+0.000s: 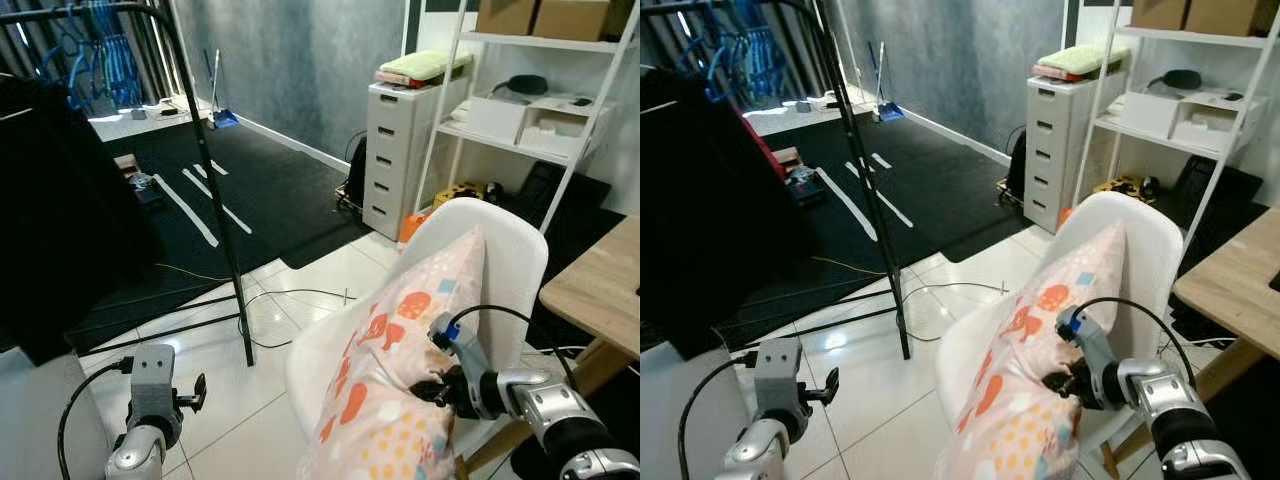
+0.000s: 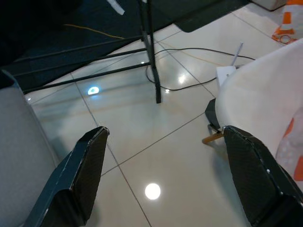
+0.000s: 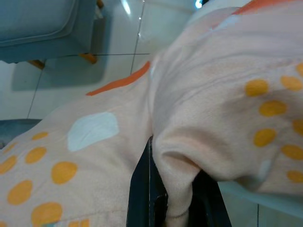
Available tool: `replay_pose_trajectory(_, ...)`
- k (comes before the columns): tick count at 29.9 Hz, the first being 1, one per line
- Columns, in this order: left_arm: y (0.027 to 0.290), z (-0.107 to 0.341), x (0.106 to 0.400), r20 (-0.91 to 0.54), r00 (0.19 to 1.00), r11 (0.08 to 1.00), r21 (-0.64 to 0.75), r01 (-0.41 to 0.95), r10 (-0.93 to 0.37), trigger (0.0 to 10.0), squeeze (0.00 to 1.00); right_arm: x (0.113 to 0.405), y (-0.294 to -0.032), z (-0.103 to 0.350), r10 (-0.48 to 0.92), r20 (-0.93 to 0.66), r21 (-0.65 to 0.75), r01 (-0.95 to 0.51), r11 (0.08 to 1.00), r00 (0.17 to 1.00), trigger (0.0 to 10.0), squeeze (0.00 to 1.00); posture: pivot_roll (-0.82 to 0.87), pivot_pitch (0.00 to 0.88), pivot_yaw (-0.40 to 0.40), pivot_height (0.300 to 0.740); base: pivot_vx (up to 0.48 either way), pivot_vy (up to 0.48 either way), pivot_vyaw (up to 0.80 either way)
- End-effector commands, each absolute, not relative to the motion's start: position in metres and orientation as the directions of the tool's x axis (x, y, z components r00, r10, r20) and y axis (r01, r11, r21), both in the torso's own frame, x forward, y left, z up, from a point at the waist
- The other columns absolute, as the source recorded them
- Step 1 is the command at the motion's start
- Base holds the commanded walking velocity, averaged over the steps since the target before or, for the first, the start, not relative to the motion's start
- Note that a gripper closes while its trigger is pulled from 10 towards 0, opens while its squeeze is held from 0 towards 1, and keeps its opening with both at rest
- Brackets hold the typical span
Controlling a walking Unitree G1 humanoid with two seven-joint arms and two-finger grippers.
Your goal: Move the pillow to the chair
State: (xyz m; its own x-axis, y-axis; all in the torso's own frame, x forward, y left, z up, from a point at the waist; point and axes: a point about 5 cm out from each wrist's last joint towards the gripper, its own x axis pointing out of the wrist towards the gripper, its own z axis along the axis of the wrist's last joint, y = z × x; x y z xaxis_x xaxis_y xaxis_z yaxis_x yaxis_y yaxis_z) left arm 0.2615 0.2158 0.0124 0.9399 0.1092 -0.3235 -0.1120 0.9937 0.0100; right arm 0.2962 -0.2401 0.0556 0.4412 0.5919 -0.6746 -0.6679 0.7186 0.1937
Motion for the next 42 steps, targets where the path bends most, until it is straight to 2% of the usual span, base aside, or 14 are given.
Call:
replay_pose_trajectory(1,0.22,0.013,0.261,-0.329,0.936,0.992,0.016,-0.123,0.121,10.0,0.0,0.296,-0.232,0.059,0.641,-0.65,0.22,-0.706,0.673,0.409,10.0,0.0,-0.2,0.012,0.017,0.74,0.0,0.0,0.0)
replay_pose_trajectory(5,0.22,0.013,0.261,-0.329,0.936,0.992,0.018,-0.122,0.121,10.0,0.0,0.289,-0.23,0.055,0.672,-0.66,0.262,-0.736,0.624,0.335,10.0,0.0,-0.2,0.013,0.02,0.74,0.0,0.0,0.0)
replay_pose_trajectory(7,0.221,0.013,0.261,-0.329,0.936,0.992,0.02,-0.122,0.122,10.0,0.0,0.283,-0.236,0.048,0.619,-0.729,0.228,-0.749,0.622,0.292,10.0,0.0,-0.2,0.014,0.017,0.74,0.0,0.0,0.0)
replay_pose_trajectory(8,0.221,0.013,0.261,-0.329,0.936,0.992,0.02,-0.124,0.124,10.0,0.0,0.286,-0.245,0.043,0.518,-0.786,0.134,-0.724,0.677,0.338,10.0,0.0,-0.2,0.014,0.018,0.74,0.0,0.0,0.0)
replay_pose_trajectory(12,0.222,0.013,0.261,-0.329,0.936,0.992,0.021,-0.125,0.125,10.0,0.0,0.287,-0.251,0.041,0.443,-0.817,0.063,-0.705,0.707,0.37,10.0,0.0,-0.2,0.014,0.018,0.74,0.0,0.0,0.0)
replay_pose_trajectory(13,0.222,0.013,0.261,-0.329,0.936,0.992,0.021,-0.126,0.126,10.0,0.0,0.293,-0.261,0.042,0.338,-0.824,-0.032,-0.634,0.772,0.454,10.0,0.0,-0.2,0.014,0.019,0.74,0.0,0.0,0.0)
replay_pose_trajectory(15,0.222,0.013,0.261,-0.329,0.936,0.992,0.021,-0.126,0.126,10.0,0.0,0.293,-0.261,0.042,0.338,-0.824,-0.032,-0.634,0.772,0.454,10.0,0.0,-0.2,0.014,0.019,0.74,0.0,0.0,0.0)
replay_pose_trajectory(17,0.222,0.013,0.261,-0.331,0.935,0.992,0.022,-0.126,0.126,10.0,0.0,0.307,-0.276,0.053,0.182,-0.771,-0.138,-0.439,0.888,0.61,10.0,0.0,-0.2,0.013,0.02,0.74,0.0,0.0,0.0)
replay_pose_trajectory(18,0.222,0.013,0.261,-0.331,0.935,0.992,0.022,-0.126,0.126,10.0,0.0,0.307,-0.276,0.053,0.182,-0.771,-0.138,-0.439,0.888,0.61,10.0,0.0,-0.2,0.013,0.02,0.74,0.0,0.0,0.0)
replay_pose_trajectory(21,0.223,0.013,0.26,-0.331,0.935,0.992,0.022,-0.126,0.126,10.0,0.0,0.312,-0.292,0.061,0.025,-0.732,-0.204,-0.253,0.946,0.681,10.0,0.0,-0.2,0.012,0.019,0.735,0.0,0.0,0.0)
replay_pose_trajectory(31,0.224,0.013,0.26,-0.33,0.935,0.992,0.021,-0.127,0.127,10.0,0.0,0.303,-0.31,0.058,-0.114,-0.75,-0.297,-0.177,0.939,0.652,10.0,0.0,-0.2,0.011,0.016,0.72,0.0,0.0,0.0)
replay_pose_trajectory(37,0.225,0.012,0.257,-0.33,0.935,0.991,0.018,-0.132,0.13,10.0,0.0,0.289,-0.343,0.061,-0.358,-0.698,-0.519,-0.095,0.849,0.62,10.0,0.0,-0.19,0.018,0.017,0.7,0.0,0.0,0.0)
replay_pose_trajectory(40,0.225,0.012,0.257,-0.33,0.935,0.991,0.018,-0.132,0.13,10.0,0.0,0.289,-0.343,0.061,-0.358,-0.698,-0.519,-0.095,0.849,0.62,10.0,0.0,-0.19,0.018,0.017,0.7,0.0,0.0,0.0)
replay_pose_trajectory(42,0.226,0.012,0.256,-0.33,0.935,0.991,0.017,-0.135,0.133,10.0,0.0,0.289,-0.354,0.069,-0.432,-0.641,-0.575,-0.024,0.818,0.635,10.0,0.0,-0.19,0.022,0.018,0.69,0.0,0.0,0.0)
